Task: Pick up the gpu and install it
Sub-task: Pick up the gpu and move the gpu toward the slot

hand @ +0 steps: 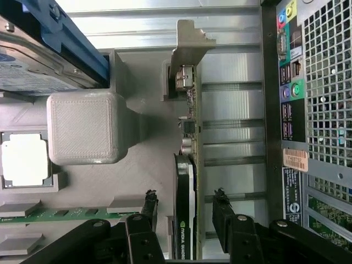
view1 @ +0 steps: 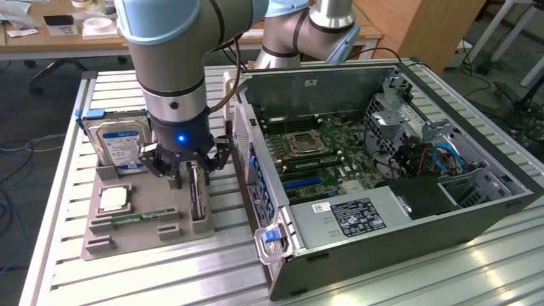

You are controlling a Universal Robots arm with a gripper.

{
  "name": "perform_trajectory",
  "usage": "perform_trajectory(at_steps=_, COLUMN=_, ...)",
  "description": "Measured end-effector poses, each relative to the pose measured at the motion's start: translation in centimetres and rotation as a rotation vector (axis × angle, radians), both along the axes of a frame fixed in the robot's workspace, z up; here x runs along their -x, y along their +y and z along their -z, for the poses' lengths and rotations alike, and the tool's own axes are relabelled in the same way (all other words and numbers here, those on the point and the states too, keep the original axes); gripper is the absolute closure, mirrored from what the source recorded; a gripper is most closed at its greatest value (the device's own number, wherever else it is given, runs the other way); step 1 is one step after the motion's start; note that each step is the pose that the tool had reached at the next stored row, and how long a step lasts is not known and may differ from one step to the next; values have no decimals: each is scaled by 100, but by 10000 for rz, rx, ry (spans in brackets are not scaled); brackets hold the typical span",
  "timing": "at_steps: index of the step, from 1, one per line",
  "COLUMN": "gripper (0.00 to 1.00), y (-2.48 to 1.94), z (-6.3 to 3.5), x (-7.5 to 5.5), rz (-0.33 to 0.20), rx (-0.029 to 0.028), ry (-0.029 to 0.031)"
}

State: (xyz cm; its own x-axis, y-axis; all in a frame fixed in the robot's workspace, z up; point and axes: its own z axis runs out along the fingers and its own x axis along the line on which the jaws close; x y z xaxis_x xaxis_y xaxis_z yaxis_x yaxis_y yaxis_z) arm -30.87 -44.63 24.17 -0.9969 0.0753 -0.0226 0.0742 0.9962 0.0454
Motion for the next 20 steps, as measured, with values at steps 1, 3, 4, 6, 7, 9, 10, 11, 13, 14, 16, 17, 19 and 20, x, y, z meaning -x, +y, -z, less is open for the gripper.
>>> perform_trajectory(at_steps=1, gripper=47, y=6, z=13, x=0, rz=0, rx=-1, ry=0)
perform_trajectory(at_steps=3, gripper=47, y=13, z=35, x=0, rz=-2, rx=-1, ry=0)
perform_trajectory(at_steps=4, gripper=47, y=15, z=44, x=-1, rz=-2, rx=-1, ry=0)
perform_trajectory(at_steps=6, gripper=47, y=21, z=59, x=0, rz=0, rx=0, ry=0)
perform_trajectory(at_steps=7, gripper=47, y=23, z=68, x=0, rz=-1, rx=0, ry=0)
perform_trajectory(at_steps=9, gripper=47, y=26, z=86, x=0, rz=-1, rx=-1, ry=0)
perform_trajectory(at_steps=10, gripper=47, y=27, z=87, x=0, rz=-1, rx=1, ry=1)
perform_trajectory(at_steps=11, gripper=47, y=27, z=87, x=0, rz=-1, rx=1, ry=2)
perform_trajectory(at_steps=13, gripper=47, y=27, z=90, x=0, rz=-1, rx=1, ry=2)
perform_trajectory(at_steps=14, gripper=47, y=27, z=101, x=0, rz=0, rx=-3, ry=-3)
perform_trajectory(at_steps=16, gripper=47, y=27, z=111, x=0, rz=0, rx=1, ry=1)
perform_trajectory(at_steps=17, gripper=47, y=27, z=111, x=0, rz=0, rx=0, ry=1)
perform_trajectory(at_steps=19, gripper=47, y=27, z=111, x=1, rz=0, rx=1, ry=2)
perform_trajectory(at_steps=20, gripper=47, y=27, z=113, x=0, rz=0, rx=1, ry=1)
